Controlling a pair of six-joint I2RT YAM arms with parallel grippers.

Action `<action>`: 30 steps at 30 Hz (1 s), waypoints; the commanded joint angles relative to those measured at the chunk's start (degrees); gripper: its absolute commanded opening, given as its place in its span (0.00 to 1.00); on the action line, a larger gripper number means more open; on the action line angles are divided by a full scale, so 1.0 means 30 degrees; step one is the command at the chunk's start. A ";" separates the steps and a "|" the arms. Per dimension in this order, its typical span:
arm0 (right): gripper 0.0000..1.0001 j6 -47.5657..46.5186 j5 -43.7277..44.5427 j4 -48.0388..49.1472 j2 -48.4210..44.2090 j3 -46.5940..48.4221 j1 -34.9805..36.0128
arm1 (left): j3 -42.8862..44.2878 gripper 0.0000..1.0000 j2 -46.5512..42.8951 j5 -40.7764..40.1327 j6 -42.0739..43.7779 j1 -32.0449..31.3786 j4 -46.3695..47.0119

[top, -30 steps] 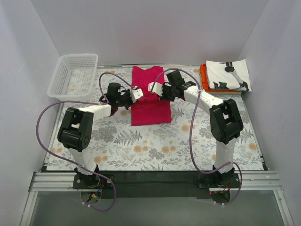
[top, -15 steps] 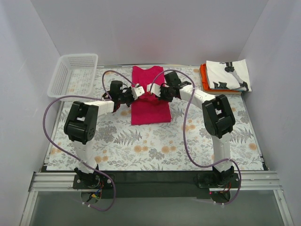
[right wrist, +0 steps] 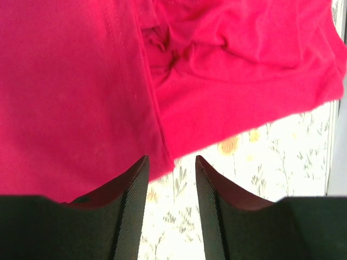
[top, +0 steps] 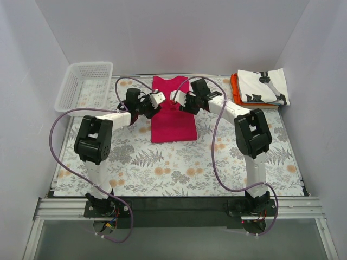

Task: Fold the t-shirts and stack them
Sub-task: Fold the tshirt

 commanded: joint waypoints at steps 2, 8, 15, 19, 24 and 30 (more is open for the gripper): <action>0.38 0.0462 -0.0808 -0.0660 -0.4014 -0.1198 -0.0494 | 0.0652 0.41 -0.3784 0.2014 -0.1712 0.0561 -0.2271; 0.39 -0.0298 -0.3007 -0.3358 -0.7680 -0.5115 -0.0292 | -0.4823 0.42 -0.8762 0.3632 0.0218 -0.0051 -0.4088; 0.48 -0.0739 -0.2308 -0.2485 -0.8448 -0.9016 0.0968 | -0.8928 0.44 -1.0002 0.2374 0.2476 -0.1897 -0.3191; 0.54 -0.0124 -0.2072 -0.0989 -0.8127 -1.0222 0.1408 | -0.9310 0.45 -0.9388 0.1963 0.3150 -0.2309 -0.2952; 0.54 0.0111 -0.1165 0.0973 -0.7746 -1.1103 0.1965 | -0.9896 0.45 -0.8830 0.1609 0.3619 -0.2485 -0.1547; 0.51 0.0082 -0.0695 0.1649 -0.6838 -1.1162 0.2200 | -0.9868 0.46 -0.7688 0.1287 0.4059 -0.2544 -0.1018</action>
